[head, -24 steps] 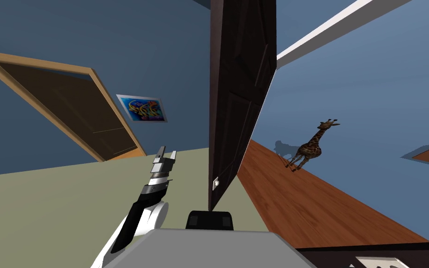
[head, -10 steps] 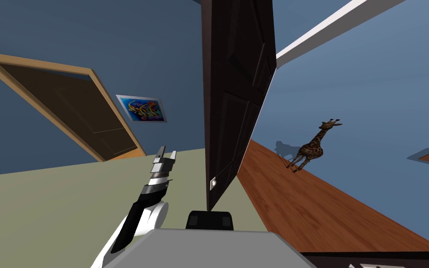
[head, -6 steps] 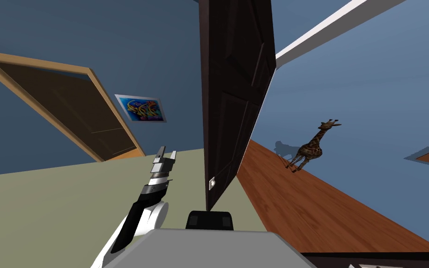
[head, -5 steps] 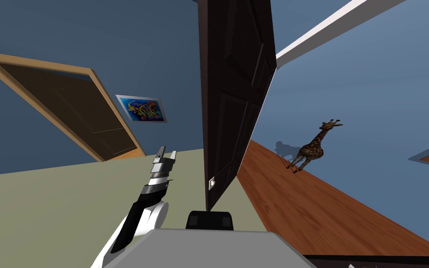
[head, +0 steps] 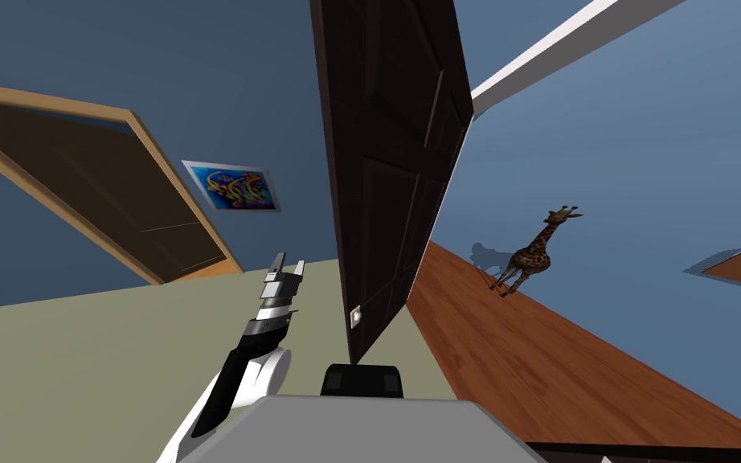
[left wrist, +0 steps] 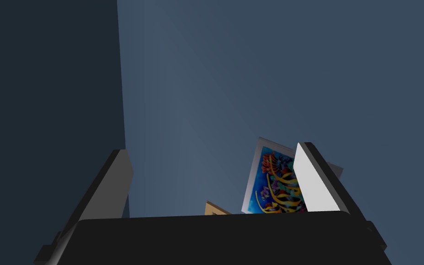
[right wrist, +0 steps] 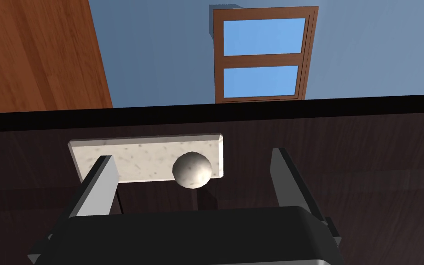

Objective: Pull the door open

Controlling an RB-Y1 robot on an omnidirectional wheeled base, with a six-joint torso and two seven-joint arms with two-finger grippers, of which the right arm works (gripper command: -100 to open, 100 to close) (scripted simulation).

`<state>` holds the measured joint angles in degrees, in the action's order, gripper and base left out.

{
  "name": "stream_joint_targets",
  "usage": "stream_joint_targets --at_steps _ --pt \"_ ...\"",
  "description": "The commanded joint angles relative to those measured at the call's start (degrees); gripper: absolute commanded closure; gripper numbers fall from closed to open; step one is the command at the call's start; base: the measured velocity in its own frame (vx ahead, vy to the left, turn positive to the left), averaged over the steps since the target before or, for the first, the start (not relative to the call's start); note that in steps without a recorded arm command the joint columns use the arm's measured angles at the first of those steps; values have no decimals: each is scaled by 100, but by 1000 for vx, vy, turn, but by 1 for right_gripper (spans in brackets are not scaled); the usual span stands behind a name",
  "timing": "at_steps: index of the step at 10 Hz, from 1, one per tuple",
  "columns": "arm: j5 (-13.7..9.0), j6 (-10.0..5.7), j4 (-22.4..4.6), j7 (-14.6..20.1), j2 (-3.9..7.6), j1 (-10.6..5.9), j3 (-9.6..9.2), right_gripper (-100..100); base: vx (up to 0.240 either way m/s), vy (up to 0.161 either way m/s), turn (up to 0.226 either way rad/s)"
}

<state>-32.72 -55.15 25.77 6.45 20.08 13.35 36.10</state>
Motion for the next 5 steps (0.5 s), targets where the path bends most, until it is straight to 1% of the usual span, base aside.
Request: stream_joint_targets --at_steps 1,2,4,5 --pt "27 -31 -19 48 7 17 -32 -100 45 -111 -111" --pt "49 -50 -21 86 8 37 -59 -100 43 -108 -38" --pt "94 -90 -24 161 11 78 -113 -100 35 -81 -41" --pt "116 -109 -25 197 12 97 -140 -100 36 -84 -3"
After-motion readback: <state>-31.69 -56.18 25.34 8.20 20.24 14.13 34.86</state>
